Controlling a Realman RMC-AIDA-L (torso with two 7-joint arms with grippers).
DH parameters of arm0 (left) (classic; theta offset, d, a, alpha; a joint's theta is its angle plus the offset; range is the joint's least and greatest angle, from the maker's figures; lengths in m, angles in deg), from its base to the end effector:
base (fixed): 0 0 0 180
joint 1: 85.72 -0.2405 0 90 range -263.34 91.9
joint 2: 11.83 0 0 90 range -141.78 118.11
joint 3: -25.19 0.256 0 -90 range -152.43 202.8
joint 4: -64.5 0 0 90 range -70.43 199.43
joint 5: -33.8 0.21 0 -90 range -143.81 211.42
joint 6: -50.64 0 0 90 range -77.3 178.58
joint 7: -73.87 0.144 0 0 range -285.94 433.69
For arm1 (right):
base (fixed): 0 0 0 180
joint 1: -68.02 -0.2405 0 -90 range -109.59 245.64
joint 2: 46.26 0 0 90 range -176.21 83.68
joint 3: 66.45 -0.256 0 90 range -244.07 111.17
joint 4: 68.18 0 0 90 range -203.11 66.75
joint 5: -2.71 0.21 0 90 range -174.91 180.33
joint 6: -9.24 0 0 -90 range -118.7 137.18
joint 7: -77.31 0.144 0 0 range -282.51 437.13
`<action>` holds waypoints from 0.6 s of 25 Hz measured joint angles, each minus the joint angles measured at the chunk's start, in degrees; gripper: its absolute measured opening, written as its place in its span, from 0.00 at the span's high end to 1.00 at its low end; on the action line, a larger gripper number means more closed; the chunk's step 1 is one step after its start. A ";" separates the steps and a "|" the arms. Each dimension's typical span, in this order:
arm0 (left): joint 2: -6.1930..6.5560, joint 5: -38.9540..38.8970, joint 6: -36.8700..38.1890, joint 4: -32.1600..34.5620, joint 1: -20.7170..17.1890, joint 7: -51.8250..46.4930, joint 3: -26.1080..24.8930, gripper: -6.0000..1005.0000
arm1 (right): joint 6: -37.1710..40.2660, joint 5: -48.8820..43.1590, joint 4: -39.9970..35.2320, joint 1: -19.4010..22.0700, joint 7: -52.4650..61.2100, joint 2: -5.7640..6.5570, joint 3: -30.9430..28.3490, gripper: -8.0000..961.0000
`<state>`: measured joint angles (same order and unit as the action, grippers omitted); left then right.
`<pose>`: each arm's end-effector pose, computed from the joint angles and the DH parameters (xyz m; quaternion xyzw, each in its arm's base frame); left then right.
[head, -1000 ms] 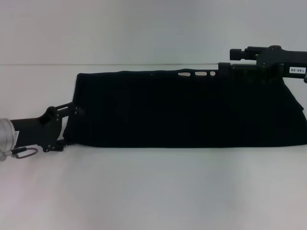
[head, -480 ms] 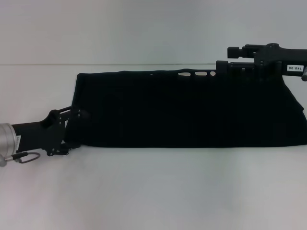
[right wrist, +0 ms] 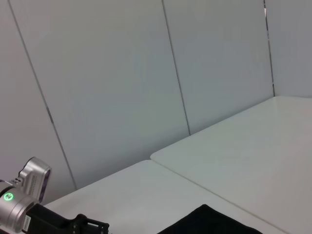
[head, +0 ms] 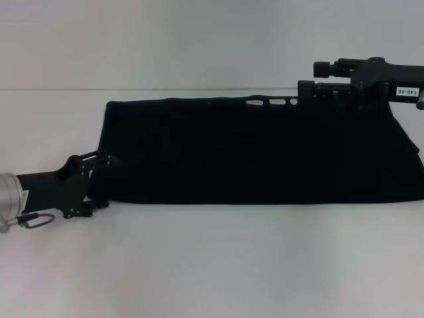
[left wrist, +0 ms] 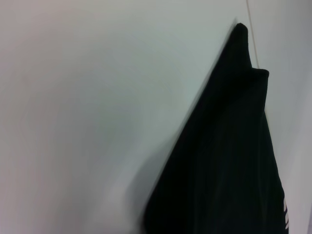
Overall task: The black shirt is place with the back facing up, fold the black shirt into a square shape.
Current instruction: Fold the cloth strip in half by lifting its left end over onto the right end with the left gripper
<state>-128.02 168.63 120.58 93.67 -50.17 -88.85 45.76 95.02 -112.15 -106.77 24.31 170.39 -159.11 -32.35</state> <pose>-0.3276 0.3631 0.0131 -0.4651 -0.8359 -0.2657 0.1200 0.2014 0.4119 0.0612 -0.9244 0.2206 0.2595 0.1716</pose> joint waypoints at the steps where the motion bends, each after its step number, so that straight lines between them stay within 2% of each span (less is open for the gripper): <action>1: 0.00 0.08 -0.17 0.00 0.08 0.08 0.07 0.06 | 0.00 0.04 0.00 0.01 0.00 0.00 0.00 0.22; 15: 0.34 0.18 -3.12 -0.57 0.60 0.69 0.52 0.06 | 0.14 0.85 -1.18 0.09 0.97 -0.01 0.11 0.22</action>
<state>-127.69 168.81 117.46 93.10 -49.57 -88.15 46.28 95.16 -111.30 -107.95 24.41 171.36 -159.13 -32.25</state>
